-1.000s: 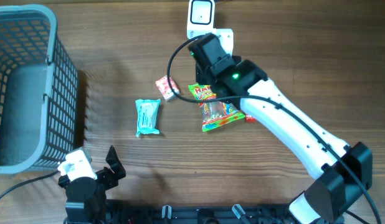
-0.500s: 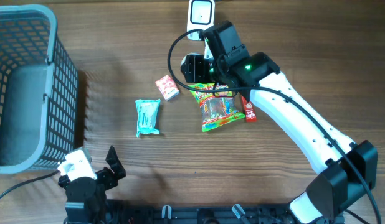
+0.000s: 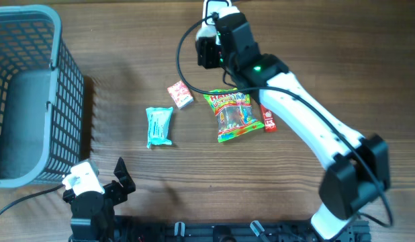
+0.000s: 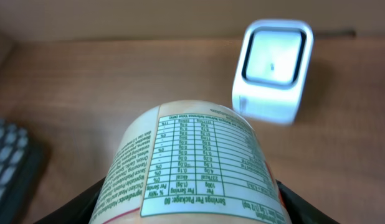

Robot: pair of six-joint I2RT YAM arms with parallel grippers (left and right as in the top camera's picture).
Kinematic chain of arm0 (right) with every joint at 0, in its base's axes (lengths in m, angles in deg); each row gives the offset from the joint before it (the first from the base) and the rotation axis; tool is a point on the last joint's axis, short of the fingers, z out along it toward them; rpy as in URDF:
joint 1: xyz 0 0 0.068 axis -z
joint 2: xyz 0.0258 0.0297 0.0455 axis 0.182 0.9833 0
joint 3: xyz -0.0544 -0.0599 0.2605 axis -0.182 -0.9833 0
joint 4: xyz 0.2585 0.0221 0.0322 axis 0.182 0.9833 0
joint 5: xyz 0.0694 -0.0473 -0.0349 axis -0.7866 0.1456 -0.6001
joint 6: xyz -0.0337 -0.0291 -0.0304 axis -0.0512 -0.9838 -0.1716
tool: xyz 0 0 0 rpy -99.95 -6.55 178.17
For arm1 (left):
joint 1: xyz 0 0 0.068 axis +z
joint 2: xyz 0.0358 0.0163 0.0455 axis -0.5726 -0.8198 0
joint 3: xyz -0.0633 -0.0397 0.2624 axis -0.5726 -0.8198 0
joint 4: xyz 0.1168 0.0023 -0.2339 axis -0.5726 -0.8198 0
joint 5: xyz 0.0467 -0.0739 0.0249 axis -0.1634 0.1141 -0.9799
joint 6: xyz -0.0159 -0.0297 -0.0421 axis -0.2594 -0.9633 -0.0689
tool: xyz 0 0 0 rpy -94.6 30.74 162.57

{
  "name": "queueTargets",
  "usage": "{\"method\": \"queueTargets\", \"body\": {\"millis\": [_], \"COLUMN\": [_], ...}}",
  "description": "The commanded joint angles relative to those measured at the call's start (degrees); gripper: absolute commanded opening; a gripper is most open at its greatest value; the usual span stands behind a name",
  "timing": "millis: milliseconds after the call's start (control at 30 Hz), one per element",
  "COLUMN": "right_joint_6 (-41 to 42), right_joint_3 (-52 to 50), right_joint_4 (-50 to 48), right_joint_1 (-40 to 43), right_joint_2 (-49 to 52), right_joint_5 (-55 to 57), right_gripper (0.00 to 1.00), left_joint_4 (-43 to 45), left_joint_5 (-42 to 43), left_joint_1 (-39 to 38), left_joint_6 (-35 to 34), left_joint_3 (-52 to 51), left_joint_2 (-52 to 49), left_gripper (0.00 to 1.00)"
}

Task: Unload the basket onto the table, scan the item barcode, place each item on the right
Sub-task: 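Hold jar label in front of the scanner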

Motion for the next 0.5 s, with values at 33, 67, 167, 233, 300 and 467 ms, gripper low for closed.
{"method": "queueTargets", "body": {"millis": [33,67,167,233,300,467], "right_joint_6": [-7.2,-8.7,-13.8,-17.4,-20.0,-22.9], "right_joint_3": [0.0,0.0,0.0,0.0,0.0,0.0], "right_joint_4": [-10.1,-12.9,-20.9,-27.1,-32.4,-41.7], "right_joint_1": [0.2,0.2,0.2,0.2,0.5,2.0], "right_joint_2": [6.8,8.0,10.7,12.6,14.7,19.6], "right_joint_5": [10.8,12.2,14.4,14.8,14.8,17.2], "right_gripper": [0.59,0.59,0.6,0.63,0.64,0.64], "left_joint_4": [0.1,0.1,0.0,0.0,0.0,0.0], "left_joint_5": [-0.6,-0.6,-0.6,-0.6,-0.6,-0.6], "left_joint_1": [0.2,0.2,0.2,0.2,0.2,0.2], "left_joint_6": [-0.3,-0.3,-0.3,-0.3,-0.3,-0.3], "left_joint_3": [-0.2,-0.2,-0.2,-0.2,-0.2,-0.2], "left_joint_2": [0.2,0.2,0.2,0.2,0.2,0.2], "left_gripper": [1.0,1.0,1.0,1.0,1.0,1.0]}}
